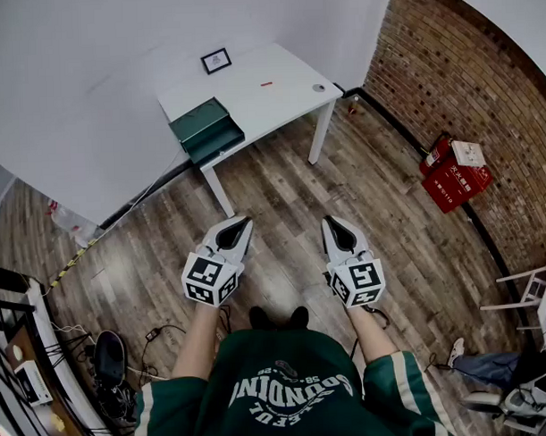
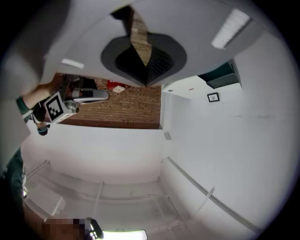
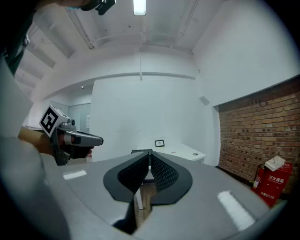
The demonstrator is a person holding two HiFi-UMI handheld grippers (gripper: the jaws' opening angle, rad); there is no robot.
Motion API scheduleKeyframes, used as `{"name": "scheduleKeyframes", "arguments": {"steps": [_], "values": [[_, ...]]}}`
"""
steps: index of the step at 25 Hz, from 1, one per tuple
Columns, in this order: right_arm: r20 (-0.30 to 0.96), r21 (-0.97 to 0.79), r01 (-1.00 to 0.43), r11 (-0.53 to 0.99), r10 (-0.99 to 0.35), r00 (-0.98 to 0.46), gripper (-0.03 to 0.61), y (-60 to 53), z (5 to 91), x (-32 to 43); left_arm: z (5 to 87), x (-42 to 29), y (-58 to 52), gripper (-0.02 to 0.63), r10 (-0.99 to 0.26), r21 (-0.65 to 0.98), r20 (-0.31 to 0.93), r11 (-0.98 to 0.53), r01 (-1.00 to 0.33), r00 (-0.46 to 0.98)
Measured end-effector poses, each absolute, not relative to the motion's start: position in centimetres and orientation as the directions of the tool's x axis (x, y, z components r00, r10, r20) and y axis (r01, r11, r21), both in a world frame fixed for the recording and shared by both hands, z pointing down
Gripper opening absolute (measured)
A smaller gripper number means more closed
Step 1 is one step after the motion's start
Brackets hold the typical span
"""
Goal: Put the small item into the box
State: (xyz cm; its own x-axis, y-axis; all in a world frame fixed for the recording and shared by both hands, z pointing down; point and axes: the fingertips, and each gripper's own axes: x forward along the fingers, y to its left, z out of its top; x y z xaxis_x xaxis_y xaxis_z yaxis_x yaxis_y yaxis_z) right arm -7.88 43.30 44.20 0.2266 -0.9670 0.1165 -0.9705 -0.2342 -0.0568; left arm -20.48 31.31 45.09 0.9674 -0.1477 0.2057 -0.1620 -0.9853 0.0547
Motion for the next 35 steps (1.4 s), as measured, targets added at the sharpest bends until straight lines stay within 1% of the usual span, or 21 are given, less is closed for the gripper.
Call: {"name": "scheduleKeyframes", "arguments": {"steps": [3,8,17,21,27,35], "values": [[0.142,-0.04,-0.97,-0.238,-0.963,0.23,0.003,43.6,44.9,-6.8,45.1,-19.6,31.6,0.053,-0.16,0.056,0.2,-0.983,-0.174,0.967],[0.172,-0.07,-0.975,-0.209,-0.966,0.194,0.003,44.6,46.1,-5.6,45.2,-18.2,32.6,0.053,-0.176,0.051,0.203,-0.98,-0.19,0.963],[0.172,-0.084,-0.983,-0.166,-0.974,0.15,0.003,45.6,46.5,-4.0,44.6,-16.4,33.2,0.052,-0.216,0.048,0.193,-0.972,-0.229,0.957],[0.17,-0.1,-0.983,-0.155,-0.976,0.136,0.003,45.3,46.8,-2.6,45.0,-15.0,33.1,0.053,-0.212,0.045,0.204,-0.973,-0.226,0.956],[0.166,-0.104,-0.984,-0.146,-0.978,0.128,0.003,42.7,46.8,0.0,45.3,-12.3,30.8,0.053,-0.201,0.043,0.21,-0.976,-0.214,0.957],[0.171,-0.108,-0.984,-0.145,-0.977,0.125,0.003,35.3,47.3,4.6,45.8,-6.5,23.4,0.053,-0.182,0.041,0.206,-0.98,-0.195,0.961]]}}
